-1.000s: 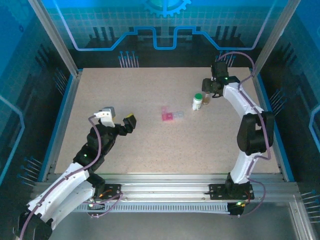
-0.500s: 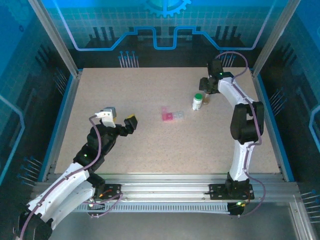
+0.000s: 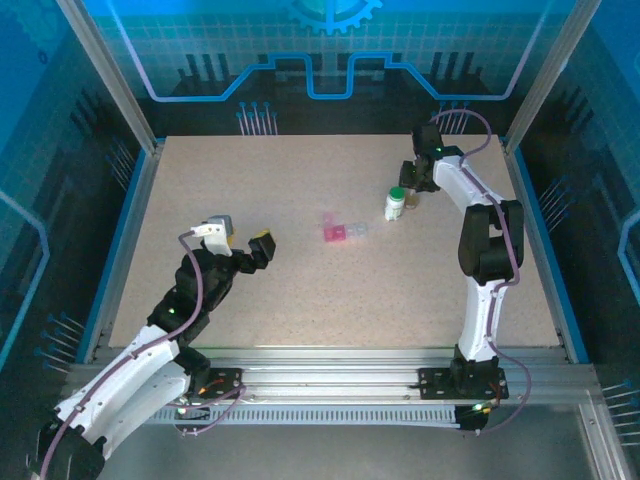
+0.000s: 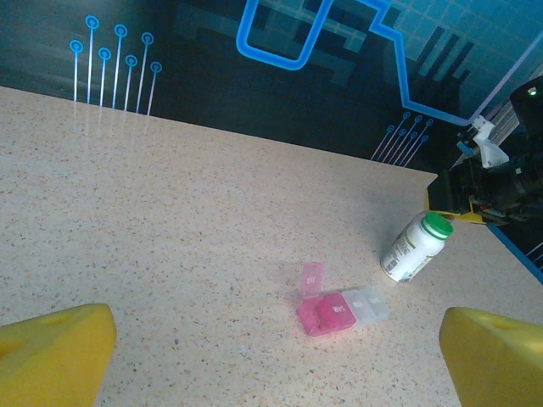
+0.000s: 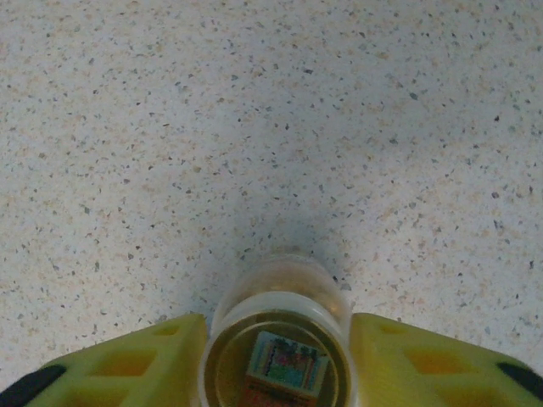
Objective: Sort the pills into containers
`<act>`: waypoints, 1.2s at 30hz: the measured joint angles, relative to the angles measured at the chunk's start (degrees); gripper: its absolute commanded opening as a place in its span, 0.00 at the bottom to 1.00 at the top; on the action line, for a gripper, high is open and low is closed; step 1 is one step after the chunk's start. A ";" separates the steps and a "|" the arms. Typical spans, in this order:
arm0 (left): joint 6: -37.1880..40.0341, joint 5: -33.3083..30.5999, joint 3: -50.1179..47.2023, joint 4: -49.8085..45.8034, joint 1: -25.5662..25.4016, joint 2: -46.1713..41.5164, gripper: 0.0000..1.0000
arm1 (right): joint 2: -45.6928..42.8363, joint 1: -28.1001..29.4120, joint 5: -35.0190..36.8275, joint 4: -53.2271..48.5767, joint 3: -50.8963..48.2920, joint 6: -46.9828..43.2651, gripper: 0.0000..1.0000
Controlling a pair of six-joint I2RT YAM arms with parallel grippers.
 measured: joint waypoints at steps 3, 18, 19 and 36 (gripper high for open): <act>-0.15 0.00 0.00 0.00 0.00 0.00 0.99 | -0.02 -0.04 0.00 0.17 -0.02 0.02 0.44; -0.13 3.39 0.00 0.37 0.00 2.45 0.99 | -3.91 -1.22 -0.57 0.94 -3.45 -0.55 0.34; -0.11 4.28 0.00 0.63 0.00 3.19 0.99 | -5.03 -1.22 -0.52 0.90 -3.87 -0.74 0.34; 9.01 16.00 8.92 9.81 -2.99 21.84 0.99 | -34.49 4.13 1.16 -3.30 -15.78 -5.97 0.35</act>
